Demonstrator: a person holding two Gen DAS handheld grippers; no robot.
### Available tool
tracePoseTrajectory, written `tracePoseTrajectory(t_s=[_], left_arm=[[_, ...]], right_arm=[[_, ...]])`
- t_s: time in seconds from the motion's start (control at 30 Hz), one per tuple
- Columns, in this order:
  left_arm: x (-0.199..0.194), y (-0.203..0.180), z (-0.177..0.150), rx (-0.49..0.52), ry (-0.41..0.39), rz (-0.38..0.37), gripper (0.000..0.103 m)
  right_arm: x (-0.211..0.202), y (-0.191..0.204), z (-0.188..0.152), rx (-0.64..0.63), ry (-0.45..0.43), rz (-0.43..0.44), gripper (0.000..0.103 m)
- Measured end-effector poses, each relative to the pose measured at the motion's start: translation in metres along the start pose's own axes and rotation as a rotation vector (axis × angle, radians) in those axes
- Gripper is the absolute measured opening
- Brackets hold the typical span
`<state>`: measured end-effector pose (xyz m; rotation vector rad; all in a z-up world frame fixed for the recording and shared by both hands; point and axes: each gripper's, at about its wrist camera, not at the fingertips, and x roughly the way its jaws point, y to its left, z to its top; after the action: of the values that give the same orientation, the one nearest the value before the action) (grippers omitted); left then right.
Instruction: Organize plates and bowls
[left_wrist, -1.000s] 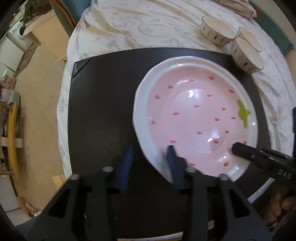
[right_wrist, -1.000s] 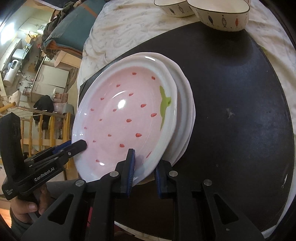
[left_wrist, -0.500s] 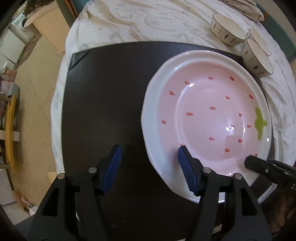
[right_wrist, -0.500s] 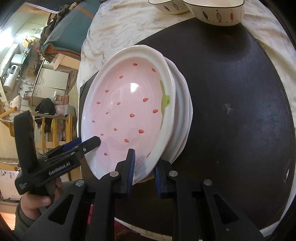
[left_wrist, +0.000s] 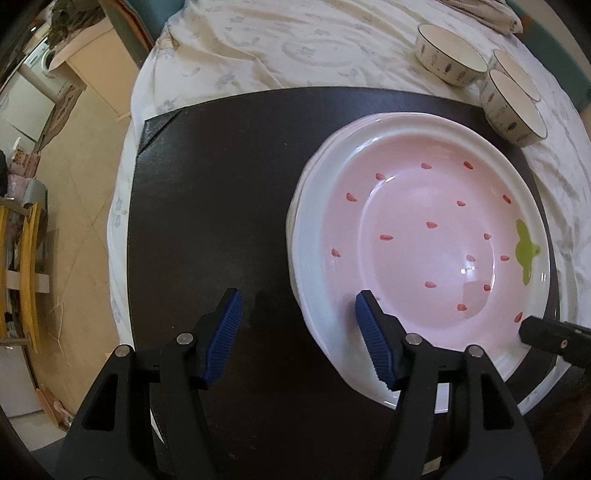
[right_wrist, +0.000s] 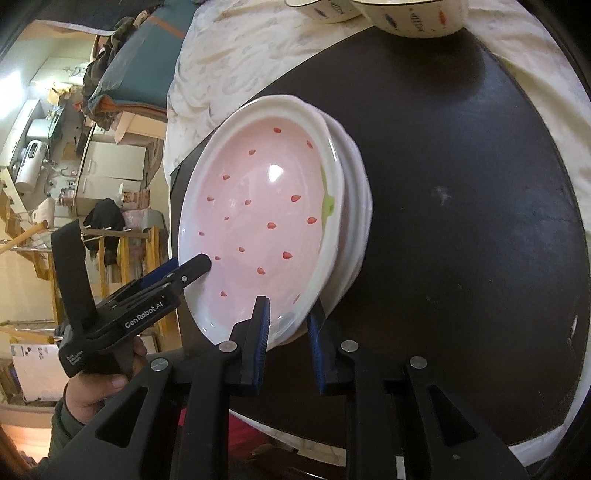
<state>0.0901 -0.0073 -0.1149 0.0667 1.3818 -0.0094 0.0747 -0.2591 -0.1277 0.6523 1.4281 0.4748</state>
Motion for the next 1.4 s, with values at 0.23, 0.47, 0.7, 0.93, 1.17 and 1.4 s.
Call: tracePoseTrajectory(t_s=[0.23, 0.47, 0.7, 0.93, 1.17, 1.4], left_arm=[[0.001, 0.000, -0.001, -0.034, 0.001, -0.012, 0.061], [-0.010, 0.011, -0.004, -0.092, -0.029, -0.075, 0.062], [-0.003, 0.011, -0.003, -0.098, 0.012, -0.105, 0.063], [0.010, 0.007, 0.000, -0.136, 0.077, -0.161, 0.063], [0.012, -0.014, 0.007, -0.092, 0.079, -0.170, 0.057], [0.016, -0.003, 0.024, -0.159, 0.078, -0.229, 0.057]], right_arm=[[-0.010, -0.007, 0.000, 0.027, -0.033, -0.028, 0.024], [-0.026, -0.008, 0.009, 0.032, -0.151, -0.148, 0.033], [-0.016, -0.001, 0.019, -0.003, -0.147, -0.154, 0.068], [0.021, 0.001, 0.026, -0.019, -0.050, -0.190, 0.035], [0.030, 0.001, 0.031, 0.005, -0.034, -0.197, 0.036], [0.029, 0.000, 0.041, 0.007, -0.041, -0.185, 0.036]])
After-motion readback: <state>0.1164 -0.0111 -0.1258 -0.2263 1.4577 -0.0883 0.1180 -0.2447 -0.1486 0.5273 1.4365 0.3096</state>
